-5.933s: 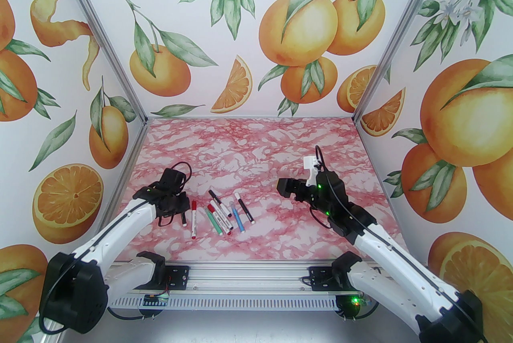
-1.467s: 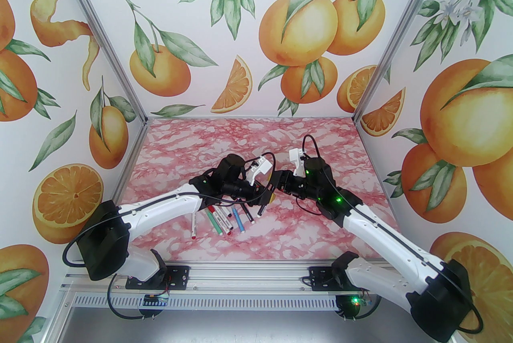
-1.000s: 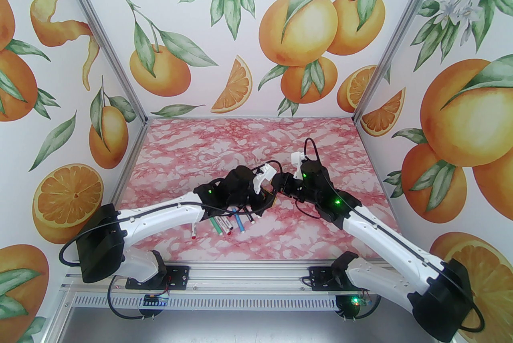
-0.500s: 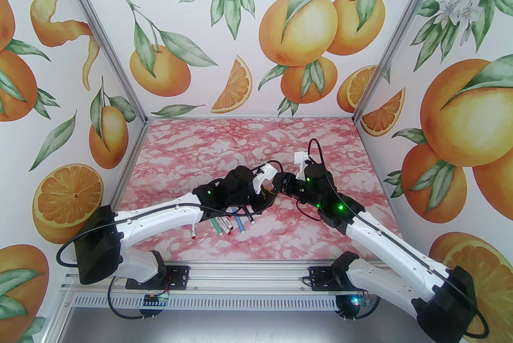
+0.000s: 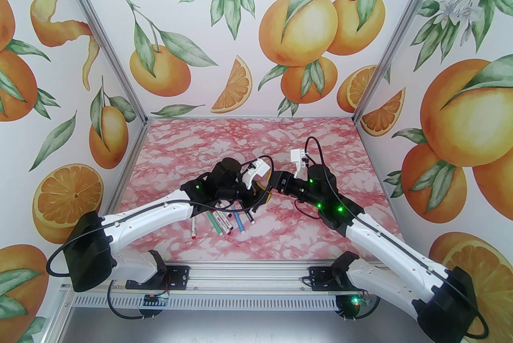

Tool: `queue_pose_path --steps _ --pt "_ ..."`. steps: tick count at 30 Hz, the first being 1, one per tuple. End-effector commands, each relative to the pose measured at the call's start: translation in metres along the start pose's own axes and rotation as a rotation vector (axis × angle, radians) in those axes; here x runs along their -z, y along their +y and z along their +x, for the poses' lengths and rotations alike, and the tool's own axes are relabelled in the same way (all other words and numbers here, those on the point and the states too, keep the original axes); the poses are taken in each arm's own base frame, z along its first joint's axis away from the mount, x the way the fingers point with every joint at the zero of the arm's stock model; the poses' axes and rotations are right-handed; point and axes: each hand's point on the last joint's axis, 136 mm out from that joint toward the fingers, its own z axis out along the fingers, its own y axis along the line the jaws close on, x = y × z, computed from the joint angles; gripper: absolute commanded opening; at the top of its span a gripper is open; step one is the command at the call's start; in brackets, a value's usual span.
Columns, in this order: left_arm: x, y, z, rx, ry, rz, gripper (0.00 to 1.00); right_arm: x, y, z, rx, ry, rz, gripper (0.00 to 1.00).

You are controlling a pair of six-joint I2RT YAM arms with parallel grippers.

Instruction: Open the pen caps

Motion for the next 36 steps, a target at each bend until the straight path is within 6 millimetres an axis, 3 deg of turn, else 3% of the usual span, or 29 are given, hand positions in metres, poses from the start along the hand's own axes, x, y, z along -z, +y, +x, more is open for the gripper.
queue_pose_path --steps 1,7,15,20,30,36 --pt "0.011 -0.018 0.043 0.034 0.152 0.092 0.00 0.012 0.009 -0.053 0.061 -0.213 0.014 0.08" --pt "0.008 -0.017 0.040 0.064 0.150 0.140 0.00 0.008 0.017 -0.055 0.124 -0.209 -0.051 0.08" --pt "0.005 -0.005 0.035 0.111 0.136 0.126 0.00 0.013 0.003 -0.078 0.115 -0.315 0.033 0.08" --pt "-0.005 -0.013 0.029 0.149 0.134 0.199 0.00 0.013 -0.003 -0.085 0.124 -0.354 0.053 0.08" --pt "0.005 -0.005 0.032 0.141 0.143 0.189 0.00 -0.002 0.022 -0.078 0.182 -0.233 -0.148 0.08" --pt "0.017 0.016 0.033 0.117 0.125 0.064 0.00 0.002 0.021 -0.081 0.140 -0.214 -0.158 0.08"
